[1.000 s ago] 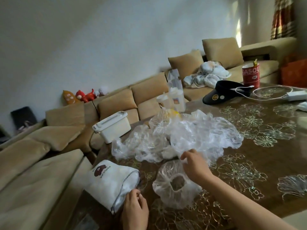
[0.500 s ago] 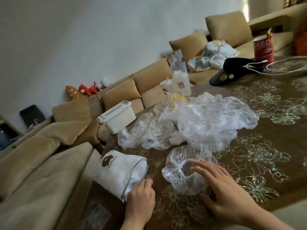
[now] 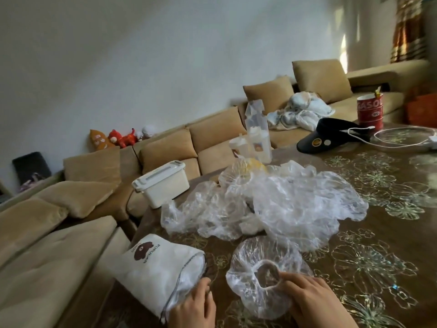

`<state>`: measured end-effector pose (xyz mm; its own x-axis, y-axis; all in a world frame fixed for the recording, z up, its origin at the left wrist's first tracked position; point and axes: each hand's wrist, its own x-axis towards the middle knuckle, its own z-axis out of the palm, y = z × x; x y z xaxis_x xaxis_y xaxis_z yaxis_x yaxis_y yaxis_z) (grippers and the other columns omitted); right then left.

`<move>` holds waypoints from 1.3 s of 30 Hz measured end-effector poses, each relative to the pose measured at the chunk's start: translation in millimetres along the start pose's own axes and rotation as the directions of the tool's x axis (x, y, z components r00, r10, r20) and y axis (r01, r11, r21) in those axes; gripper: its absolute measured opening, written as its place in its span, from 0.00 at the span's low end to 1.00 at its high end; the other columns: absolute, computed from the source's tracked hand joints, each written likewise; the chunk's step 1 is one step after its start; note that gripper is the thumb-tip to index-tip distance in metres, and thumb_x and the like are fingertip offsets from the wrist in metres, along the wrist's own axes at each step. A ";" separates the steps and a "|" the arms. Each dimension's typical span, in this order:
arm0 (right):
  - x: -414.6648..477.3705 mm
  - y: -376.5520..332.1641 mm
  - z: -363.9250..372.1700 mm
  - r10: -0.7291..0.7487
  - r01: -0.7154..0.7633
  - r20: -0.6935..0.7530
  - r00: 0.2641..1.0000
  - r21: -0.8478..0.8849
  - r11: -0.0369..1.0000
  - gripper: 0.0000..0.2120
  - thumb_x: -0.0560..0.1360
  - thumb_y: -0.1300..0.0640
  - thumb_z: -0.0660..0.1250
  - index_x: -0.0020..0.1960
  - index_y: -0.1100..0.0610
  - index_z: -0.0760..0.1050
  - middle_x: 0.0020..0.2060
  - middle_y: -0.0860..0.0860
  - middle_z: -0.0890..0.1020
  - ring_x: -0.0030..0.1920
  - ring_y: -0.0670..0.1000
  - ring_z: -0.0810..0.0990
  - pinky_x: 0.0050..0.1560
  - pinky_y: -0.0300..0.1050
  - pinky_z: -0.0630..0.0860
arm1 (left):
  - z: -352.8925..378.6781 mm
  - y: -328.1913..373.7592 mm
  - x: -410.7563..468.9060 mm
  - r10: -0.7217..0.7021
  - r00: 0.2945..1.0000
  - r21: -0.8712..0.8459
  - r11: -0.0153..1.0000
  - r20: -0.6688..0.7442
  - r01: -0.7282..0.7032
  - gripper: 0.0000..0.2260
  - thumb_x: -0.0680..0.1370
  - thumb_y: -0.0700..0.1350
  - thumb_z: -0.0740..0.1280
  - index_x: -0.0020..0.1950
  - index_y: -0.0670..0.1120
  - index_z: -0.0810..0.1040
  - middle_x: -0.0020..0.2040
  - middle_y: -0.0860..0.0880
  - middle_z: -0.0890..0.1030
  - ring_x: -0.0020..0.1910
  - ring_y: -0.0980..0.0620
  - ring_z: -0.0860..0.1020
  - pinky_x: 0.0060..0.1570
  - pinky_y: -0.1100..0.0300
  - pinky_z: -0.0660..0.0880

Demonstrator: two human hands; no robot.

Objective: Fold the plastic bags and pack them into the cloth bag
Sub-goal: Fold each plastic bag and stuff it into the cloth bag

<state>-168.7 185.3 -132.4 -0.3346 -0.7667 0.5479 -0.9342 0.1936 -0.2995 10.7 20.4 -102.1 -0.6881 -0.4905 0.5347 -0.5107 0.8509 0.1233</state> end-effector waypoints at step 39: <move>26.9 17.4 -43.8 -0.046 -0.145 0.418 0.907 0.415 0.898 0.12 0.75 0.46 0.64 0.33 0.42 0.69 0.30 0.38 0.73 0.31 0.41 0.68 0.34 0.31 0.65 | -25.7 17.4 -15.2 -0.036 0.950 -0.542 0.815 0.310 0.208 0.17 0.74 0.60 0.58 0.49 0.54 0.82 0.48 0.62 0.79 0.49 0.64 0.77 0.48 0.65 0.75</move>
<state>-199.4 194.8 -88.7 -0.2087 -0.9604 0.1847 -0.7396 0.0314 -0.6724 25.5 47.5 -86.6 -0.7953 -0.5549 0.2439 -0.2799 0.6931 0.6643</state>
